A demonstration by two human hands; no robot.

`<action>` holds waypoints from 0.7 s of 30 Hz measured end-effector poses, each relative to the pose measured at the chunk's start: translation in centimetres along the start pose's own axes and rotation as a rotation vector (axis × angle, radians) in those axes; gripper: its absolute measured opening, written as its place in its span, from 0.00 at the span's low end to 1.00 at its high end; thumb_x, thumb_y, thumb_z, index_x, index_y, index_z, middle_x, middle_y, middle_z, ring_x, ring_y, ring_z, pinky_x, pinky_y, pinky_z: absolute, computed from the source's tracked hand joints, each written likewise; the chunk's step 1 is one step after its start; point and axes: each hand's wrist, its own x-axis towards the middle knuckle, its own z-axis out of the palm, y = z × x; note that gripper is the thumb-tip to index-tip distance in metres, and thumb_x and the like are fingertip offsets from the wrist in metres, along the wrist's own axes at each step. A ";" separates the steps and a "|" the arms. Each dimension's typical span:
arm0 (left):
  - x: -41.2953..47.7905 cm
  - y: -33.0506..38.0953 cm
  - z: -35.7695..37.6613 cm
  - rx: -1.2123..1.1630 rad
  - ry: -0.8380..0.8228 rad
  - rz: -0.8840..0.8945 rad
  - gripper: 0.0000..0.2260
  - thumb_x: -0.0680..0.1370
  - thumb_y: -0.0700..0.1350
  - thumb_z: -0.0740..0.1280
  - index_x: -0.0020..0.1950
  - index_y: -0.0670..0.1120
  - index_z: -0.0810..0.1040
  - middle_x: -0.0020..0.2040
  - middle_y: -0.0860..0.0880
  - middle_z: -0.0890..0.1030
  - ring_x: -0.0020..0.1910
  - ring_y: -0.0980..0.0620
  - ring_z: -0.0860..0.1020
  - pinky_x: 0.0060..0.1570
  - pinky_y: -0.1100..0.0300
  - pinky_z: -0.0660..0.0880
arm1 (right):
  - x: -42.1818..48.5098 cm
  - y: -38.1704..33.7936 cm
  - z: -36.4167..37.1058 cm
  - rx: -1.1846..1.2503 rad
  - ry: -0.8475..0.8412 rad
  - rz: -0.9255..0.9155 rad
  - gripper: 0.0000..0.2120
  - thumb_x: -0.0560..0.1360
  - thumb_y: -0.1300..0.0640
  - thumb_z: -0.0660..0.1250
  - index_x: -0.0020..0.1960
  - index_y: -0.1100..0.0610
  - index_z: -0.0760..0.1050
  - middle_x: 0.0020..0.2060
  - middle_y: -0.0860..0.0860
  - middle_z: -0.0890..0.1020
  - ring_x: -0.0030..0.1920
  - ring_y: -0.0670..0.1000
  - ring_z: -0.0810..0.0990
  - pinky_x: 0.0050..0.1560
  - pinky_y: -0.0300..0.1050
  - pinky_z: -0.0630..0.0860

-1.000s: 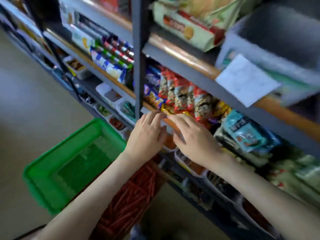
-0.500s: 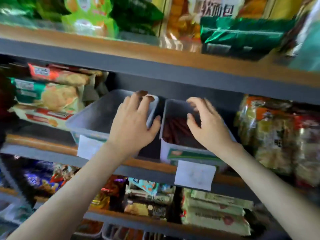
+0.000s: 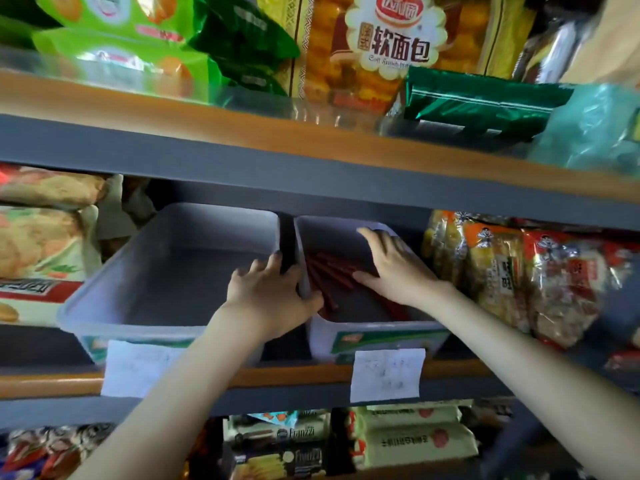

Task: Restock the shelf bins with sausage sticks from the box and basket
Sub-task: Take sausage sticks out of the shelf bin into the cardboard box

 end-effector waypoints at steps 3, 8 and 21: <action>0.1 -0.2 0.0 -0.014 0.001 0.006 0.30 0.76 0.66 0.51 0.75 0.57 0.51 0.77 0.50 0.54 0.72 0.42 0.59 0.66 0.46 0.60 | 0.8 -2.0 -0.3 0.090 -0.092 -0.063 0.35 0.78 0.46 0.62 0.77 0.50 0.46 0.74 0.54 0.56 0.74 0.56 0.55 0.70 0.50 0.56; 0.2 -1.0 -0.1 -0.051 -0.040 0.057 0.29 0.77 0.67 0.48 0.76 0.61 0.47 0.78 0.50 0.50 0.74 0.41 0.57 0.67 0.47 0.61 | 2.7 -4.9 0.8 0.130 -0.263 -0.148 0.33 0.77 0.45 0.60 0.76 0.57 0.54 0.74 0.57 0.59 0.74 0.56 0.56 0.72 0.51 0.53; -0.2 -3.1 0.0 -0.259 -0.168 0.154 0.29 0.75 0.70 0.51 0.73 0.69 0.46 0.76 0.60 0.35 0.76 0.52 0.39 0.74 0.50 0.47 | 4.2 -1.3 3.0 0.257 -0.475 -0.207 0.20 0.78 0.51 0.62 0.70 0.48 0.69 0.73 0.49 0.65 0.74 0.52 0.61 0.73 0.45 0.56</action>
